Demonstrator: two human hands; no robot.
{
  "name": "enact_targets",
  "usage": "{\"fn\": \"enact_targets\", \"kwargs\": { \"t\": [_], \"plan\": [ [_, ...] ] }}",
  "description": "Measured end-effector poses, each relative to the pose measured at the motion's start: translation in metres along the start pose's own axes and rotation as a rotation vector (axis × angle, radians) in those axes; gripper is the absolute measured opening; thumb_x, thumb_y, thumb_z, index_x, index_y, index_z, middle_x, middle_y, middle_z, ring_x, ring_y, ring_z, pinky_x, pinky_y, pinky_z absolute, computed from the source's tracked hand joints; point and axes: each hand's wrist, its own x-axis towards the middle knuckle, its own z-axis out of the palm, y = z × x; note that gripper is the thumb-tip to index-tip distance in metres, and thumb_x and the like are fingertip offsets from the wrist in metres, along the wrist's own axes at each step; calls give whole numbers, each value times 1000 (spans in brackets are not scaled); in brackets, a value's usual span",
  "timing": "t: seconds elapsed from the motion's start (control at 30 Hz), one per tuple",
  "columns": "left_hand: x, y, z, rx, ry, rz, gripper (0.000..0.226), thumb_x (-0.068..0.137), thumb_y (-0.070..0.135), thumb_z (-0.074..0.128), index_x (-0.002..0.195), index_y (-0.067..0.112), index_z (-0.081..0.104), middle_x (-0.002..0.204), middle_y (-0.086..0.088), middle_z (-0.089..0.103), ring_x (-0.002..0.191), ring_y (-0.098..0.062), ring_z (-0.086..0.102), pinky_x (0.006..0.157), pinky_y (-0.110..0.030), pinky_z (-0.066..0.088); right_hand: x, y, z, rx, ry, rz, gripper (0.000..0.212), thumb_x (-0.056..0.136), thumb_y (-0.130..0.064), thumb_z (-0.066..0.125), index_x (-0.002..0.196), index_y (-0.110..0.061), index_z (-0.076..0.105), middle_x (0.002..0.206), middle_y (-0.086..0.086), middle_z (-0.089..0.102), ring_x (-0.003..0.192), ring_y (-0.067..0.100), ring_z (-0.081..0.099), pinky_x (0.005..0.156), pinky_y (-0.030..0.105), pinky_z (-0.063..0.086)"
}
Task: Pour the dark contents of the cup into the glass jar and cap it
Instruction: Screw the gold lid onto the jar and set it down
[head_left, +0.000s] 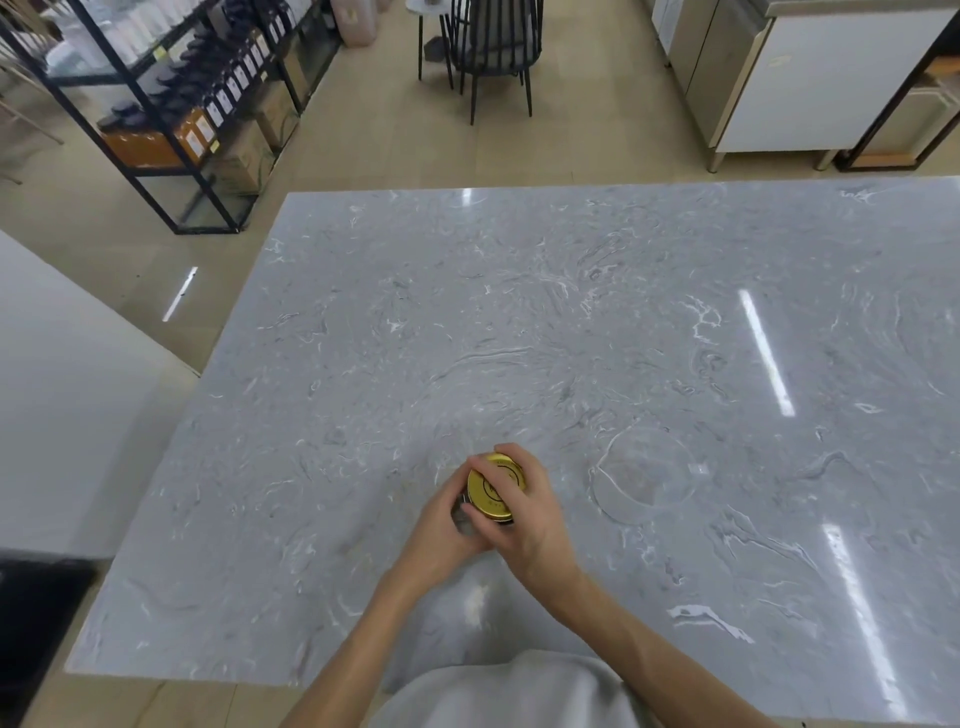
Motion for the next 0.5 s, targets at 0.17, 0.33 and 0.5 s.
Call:
{"fn": "enact_targets", "kwargs": {
  "t": [0.17, 0.33, 0.5],
  "plan": [
    [3, 1, -22, 134, -173, -9, 79, 73, 19, 92, 139, 39, 54, 132, 12, 66, 121, -11, 66, 96, -27, 55, 5, 3, -12, -128, -118, -209, 32, 90, -34, 67, 120, -22, 64, 128, 4, 53, 116, 24, 53, 93, 37, 49],
    [18, 11, -30, 309, -295, 34, 74, 72, 23, 92, 135, 40, 57, 131, 19, 66, 121, -3, 65, 99, -23, 54, 32, 13, -31, -185, -312, -590, 15, 94, -24, 63, 98, -12, 72, 116, 6, 68, 109, 26, 62, 94, 36, 49],
    [6, 12, -2, 354, -53, 85, 58, 71, 36, 81, 113, 65, 53, 115, 38, 64, 103, 14, 65, 78, -4, 49, 21, 11, -12, -281, -23, -457, 6, 86, -19, 67, 87, -16, 72, 100, 3, 71, 98, 25, 65, 81, 36, 52]
  ]
}}
